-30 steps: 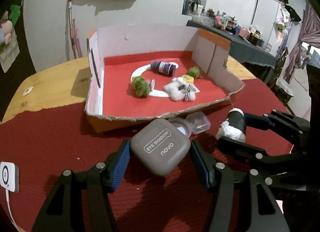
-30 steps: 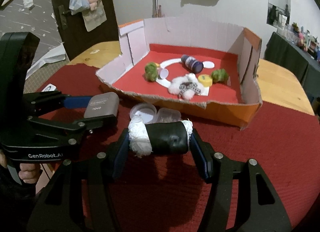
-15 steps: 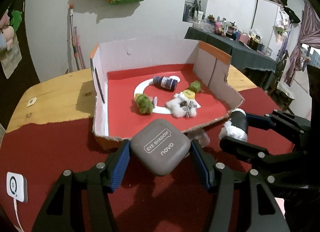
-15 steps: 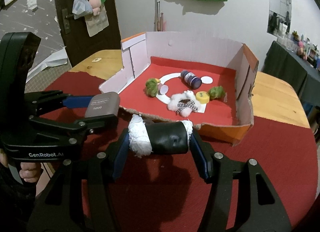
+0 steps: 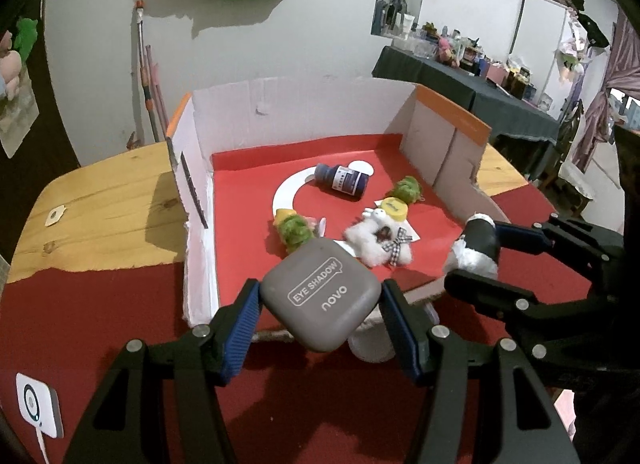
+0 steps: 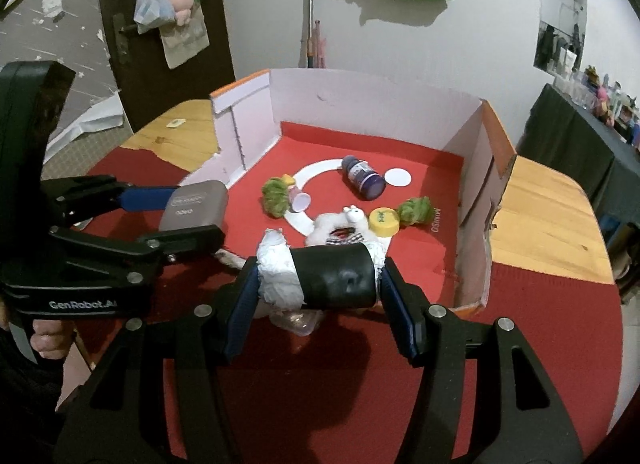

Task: Organize objects
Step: 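Lift the roll and eye shadow case with both tools toward the box, then lower the black roll with the right tool while the left tool lowers the eye shadow case into the box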

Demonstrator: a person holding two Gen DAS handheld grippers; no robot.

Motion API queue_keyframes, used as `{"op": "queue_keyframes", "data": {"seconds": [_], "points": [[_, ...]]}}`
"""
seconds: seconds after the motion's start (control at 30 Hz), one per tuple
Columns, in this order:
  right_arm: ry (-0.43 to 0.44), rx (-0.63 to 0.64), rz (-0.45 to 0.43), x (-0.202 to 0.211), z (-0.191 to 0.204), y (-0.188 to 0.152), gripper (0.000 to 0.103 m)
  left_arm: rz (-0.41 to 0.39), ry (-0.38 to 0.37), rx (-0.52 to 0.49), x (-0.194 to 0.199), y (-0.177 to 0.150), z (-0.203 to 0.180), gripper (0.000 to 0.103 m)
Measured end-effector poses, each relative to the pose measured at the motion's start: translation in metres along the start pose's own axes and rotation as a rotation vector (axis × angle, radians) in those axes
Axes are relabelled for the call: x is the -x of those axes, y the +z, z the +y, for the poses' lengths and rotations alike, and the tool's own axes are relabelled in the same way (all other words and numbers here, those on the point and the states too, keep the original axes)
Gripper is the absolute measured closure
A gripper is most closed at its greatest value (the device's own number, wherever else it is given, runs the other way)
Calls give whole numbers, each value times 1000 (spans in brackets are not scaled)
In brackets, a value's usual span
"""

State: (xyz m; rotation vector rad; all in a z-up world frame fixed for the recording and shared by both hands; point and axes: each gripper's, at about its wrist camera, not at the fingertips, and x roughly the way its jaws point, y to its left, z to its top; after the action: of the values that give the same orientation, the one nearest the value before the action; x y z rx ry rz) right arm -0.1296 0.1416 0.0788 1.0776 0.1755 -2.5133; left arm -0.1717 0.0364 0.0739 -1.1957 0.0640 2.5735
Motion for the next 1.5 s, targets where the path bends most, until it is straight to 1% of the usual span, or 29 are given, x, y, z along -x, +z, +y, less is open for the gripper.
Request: {"op": "queue_keyframes", "data": {"seconds": [0.1, 0.33, 0.5, 0.87, 0.97, 1.5], "points": [[9, 3, 27, -9, -4, 4, 47, 29, -4, -1, -11, 6, 2, 41], [18, 19, 104, -33, -11, 11, 47, 111, -19, -7, -37, 9, 6, 41], [28, 38, 155, -46, -12, 11, 47, 138, -23, -7, -47, 10, 8, 41], [46, 40, 199, -65, -15, 13, 47, 151, -17, -18, -61, 16, 9, 41], [59, 35, 201, -68, -16, 14, 47, 153, -14, -23, -64, 18, 8, 41], [65, 14, 209, -80, -27, 18, 46, 159, -13, -24, -73, 22, 12, 41]]}}
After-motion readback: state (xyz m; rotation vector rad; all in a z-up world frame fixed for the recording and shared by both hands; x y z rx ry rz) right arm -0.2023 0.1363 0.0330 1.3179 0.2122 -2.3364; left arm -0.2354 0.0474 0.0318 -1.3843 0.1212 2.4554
